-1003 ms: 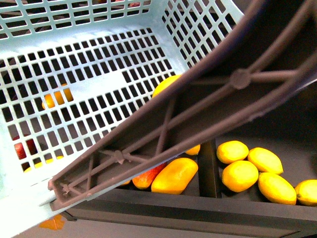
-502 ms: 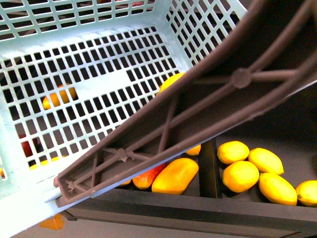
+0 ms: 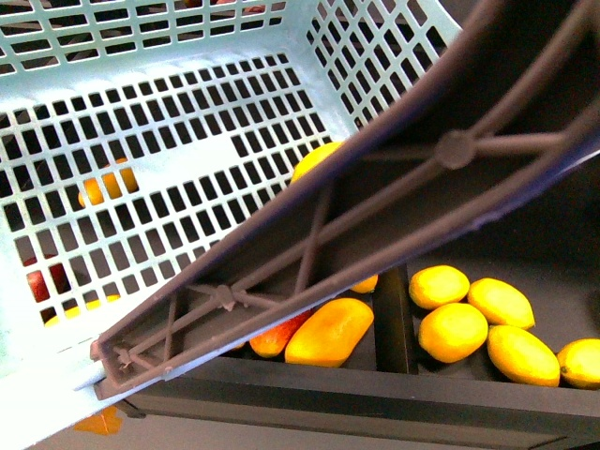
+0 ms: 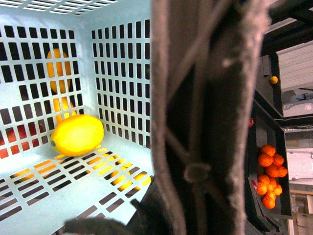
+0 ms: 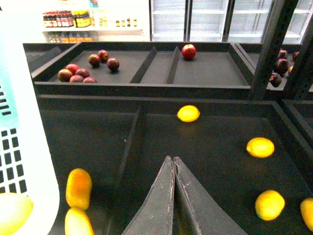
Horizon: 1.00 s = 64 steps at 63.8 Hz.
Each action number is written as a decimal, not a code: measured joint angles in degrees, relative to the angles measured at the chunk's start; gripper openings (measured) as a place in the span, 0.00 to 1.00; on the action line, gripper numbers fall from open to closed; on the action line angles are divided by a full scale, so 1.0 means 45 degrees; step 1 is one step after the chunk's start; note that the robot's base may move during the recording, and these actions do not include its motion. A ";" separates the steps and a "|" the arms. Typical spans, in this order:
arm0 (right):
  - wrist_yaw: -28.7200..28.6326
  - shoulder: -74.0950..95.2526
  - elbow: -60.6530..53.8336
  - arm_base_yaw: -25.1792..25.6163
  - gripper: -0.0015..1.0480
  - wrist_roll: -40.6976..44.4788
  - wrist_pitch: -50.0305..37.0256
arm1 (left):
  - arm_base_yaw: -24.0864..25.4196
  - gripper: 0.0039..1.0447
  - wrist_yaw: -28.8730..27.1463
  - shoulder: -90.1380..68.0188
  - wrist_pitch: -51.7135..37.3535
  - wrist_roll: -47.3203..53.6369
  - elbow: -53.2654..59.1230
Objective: Pick lemon and mango into basket
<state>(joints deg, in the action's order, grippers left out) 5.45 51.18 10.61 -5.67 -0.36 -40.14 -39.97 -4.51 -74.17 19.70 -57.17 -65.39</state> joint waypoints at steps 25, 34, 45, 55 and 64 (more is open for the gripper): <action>-0.0189 -0.0874 -0.0573 0.0257 0.47 0.0019 0.0267 | 0.0000 0.04 -0.0005 0.0000 0.0000 0.0000 0.0000; -0.0189 -0.0874 -0.0573 0.0257 0.72 0.0019 0.0267 | 0.0000 0.04 -0.0005 0.0000 0.0000 0.0005 0.0000; -0.0160 -0.0889 -0.0578 0.0287 0.93 0.0010 0.0267 | -0.0073 0.04 -0.0005 0.0000 -0.0005 0.0010 -0.0010; -0.0185 -0.0899 -0.0578 0.0291 0.92 0.0015 0.0272 | -0.0092 0.04 0.0073 -0.0019 -0.0015 -0.0019 -0.0010; -0.0194 -0.0908 -0.0578 0.0291 0.92 0.0015 0.0272 | -0.0092 0.04 0.0010 -0.0019 -0.0015 0.0005 -0.0010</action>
<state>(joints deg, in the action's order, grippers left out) 4.58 47.09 8.01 -4.36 -0.30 -38.92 -40.38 -4.47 -74.26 19.64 -57.14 -65.43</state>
